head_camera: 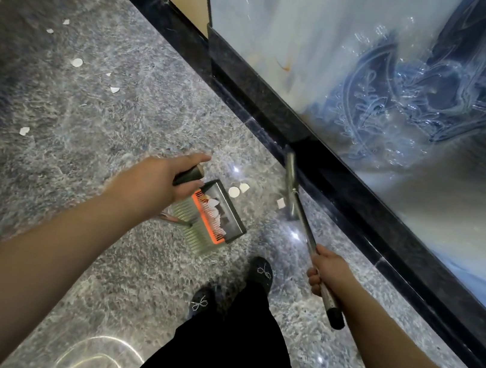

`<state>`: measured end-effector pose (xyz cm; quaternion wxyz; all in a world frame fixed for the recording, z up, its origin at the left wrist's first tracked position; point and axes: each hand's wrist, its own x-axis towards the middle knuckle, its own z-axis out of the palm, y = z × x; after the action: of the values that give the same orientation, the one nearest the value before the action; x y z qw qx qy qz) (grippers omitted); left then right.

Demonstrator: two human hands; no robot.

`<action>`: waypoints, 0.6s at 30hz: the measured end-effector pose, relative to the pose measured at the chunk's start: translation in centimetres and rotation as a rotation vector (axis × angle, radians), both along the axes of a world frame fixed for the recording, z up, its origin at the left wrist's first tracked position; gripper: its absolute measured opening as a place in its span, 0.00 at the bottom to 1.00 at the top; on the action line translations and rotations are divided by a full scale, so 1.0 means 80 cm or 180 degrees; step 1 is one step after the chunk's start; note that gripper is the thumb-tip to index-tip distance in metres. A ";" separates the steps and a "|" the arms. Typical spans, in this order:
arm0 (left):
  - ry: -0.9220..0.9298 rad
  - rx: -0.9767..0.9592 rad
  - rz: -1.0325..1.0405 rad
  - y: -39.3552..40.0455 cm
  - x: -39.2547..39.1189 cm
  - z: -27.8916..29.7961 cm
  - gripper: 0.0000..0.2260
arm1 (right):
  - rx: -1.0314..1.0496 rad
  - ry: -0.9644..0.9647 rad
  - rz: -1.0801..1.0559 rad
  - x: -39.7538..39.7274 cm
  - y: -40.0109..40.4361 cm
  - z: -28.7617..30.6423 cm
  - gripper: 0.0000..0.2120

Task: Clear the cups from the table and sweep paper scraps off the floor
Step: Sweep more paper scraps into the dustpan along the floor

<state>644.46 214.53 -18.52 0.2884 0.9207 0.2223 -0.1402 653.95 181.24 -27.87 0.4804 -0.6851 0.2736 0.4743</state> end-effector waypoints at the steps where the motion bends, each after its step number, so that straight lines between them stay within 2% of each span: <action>1: 0.0014 0.0027 -0.0007 -0.001 0.000 0.000 0.22 | 0.0025 0.0041 0.0006 0.004 0.002 -0.006 0.17; 5: -0.0040 -0.0010 -0.0008 -0.001 0.000 -0.003 0.21 | 0.0152 0.0177 0.0219 -0.002 0.023 -0.024 0.16; 12: -0.0153 -0.0150 0.0091 0.012 -0.005 -0.006 0.21 | 0.0277 0.0362 0.0670 -0.023 0.052 -0.018 0.21; 18: -0.0406 -0.0292 0.0461 0.033 -0.019 -0.007 0.21 | 0.0336 0.0274 0.0857 -0.021 0.054 0.009 0.14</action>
<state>642.91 217.16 -19.09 0.3531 0.8952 0.2627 -0.0702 652.28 185.55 -27.15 0.4356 -0.6685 0.1743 0.5770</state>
